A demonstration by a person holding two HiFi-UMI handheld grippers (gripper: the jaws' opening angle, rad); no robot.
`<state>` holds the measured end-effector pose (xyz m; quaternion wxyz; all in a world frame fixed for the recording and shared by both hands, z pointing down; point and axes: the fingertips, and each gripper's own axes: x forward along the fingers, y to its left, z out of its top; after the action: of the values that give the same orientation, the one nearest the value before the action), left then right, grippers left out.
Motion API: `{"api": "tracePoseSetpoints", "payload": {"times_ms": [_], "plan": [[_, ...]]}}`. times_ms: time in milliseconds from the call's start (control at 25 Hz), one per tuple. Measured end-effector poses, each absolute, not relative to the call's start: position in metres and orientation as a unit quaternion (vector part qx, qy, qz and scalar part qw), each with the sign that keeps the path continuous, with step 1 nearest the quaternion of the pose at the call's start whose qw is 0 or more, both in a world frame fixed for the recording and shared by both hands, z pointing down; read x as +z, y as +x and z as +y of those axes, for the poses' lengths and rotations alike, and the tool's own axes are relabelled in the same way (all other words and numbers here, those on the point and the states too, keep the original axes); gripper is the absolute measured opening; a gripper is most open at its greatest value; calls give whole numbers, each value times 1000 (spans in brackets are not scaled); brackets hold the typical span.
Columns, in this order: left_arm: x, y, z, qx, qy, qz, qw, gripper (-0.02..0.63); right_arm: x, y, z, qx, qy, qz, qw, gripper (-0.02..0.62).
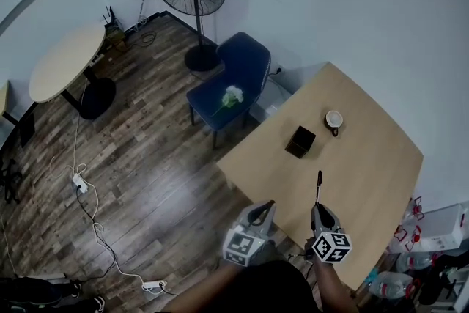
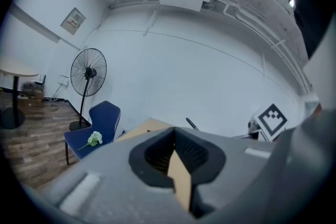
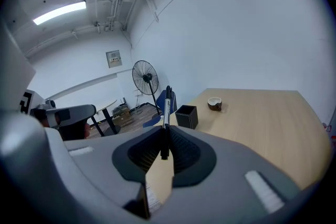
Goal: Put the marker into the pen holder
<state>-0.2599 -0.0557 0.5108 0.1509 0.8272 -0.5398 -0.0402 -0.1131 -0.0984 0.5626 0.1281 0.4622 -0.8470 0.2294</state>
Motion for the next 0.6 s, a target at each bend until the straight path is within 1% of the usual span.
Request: {"api": "tracePoseSetpoints", "payload": {"times_ms": [400, 600], "plan": [[508, -279, -133, -19, 819, -555, 143, 2, 570, -130, -202, 231, 460, -851, 106, 48], [515, -282, -187, -10, 818, -553, 158, 2, 595, -129, -265, 231, 450, -850, 145, 48]]}}
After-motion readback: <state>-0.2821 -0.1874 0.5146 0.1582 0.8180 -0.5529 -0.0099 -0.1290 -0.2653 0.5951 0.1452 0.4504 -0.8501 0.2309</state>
